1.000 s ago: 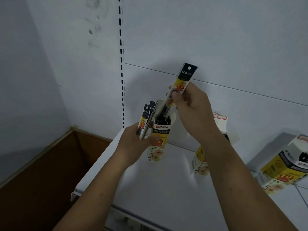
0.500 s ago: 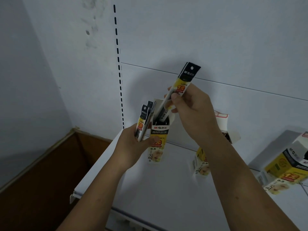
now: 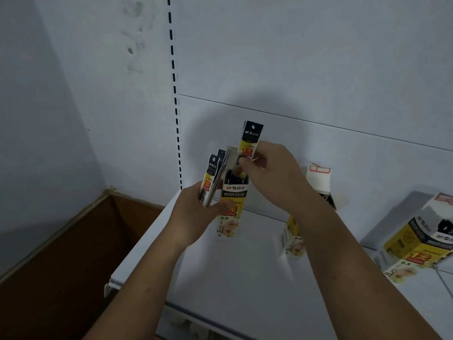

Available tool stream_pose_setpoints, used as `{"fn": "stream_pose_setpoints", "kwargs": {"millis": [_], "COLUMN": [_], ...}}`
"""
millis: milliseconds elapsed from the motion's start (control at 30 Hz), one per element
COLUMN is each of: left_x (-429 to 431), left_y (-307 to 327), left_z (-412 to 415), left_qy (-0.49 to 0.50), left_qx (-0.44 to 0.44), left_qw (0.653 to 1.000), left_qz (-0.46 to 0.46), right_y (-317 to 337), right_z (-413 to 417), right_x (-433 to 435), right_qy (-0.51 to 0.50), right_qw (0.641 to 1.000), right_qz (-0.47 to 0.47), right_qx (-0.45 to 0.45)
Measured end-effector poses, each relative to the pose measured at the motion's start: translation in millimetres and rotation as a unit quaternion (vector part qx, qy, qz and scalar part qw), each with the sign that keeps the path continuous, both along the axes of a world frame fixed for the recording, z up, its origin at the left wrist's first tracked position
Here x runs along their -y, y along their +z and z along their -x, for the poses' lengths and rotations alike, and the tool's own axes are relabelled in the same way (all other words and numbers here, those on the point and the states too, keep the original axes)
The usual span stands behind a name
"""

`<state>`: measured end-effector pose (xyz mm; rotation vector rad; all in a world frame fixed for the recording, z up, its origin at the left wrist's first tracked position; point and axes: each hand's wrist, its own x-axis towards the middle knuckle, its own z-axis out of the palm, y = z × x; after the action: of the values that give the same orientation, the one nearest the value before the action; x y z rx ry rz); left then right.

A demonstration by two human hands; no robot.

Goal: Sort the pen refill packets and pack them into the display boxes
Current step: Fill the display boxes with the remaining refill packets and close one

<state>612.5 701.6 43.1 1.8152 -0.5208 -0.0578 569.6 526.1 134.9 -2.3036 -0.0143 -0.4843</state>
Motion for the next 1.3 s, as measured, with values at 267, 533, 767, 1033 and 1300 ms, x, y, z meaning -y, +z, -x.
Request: {"fn": "stream_pose_setpoints", "kwargs": {"millis": [267,533,767,1033,1300], "left_x": [-2.5,-2.0,-1.1,-2.3,-2.7], "left_y": [-1.4,-2.1,-3.5,-4.1,-0.2], "left_z": [-0.1,0.3,0.1,0.4,2.6], "left_qy": [-0.009,-0.005,-0.002,0.002,0.004], "left_qx": [0.004,0.002,0.003,0.006,0.016], "left_qw": [1.0,1.0,1.0,1.0,1.0], "left_qz": [-0.004,-0.006,-0.005,-0.005,-0.014], "right_y": [20.3,7.2,7.9,11.5,4.2], "right_z": [0.7,-6.1,-10.0,-7.7,-11.7], "right_x": [1.8,5.6,1.1,3.8,-0.1], "right_qy": [-0.019,0.007,0.021,0.005,-0.006], "right_qw": [0.993,0.996,0.982,0.989,0.983], "right_qz": [-0.015,0.093,0.182,0.136,0.162], "right_qx": [0.116,0.001,-0.056,-0.049,-0.088]}}
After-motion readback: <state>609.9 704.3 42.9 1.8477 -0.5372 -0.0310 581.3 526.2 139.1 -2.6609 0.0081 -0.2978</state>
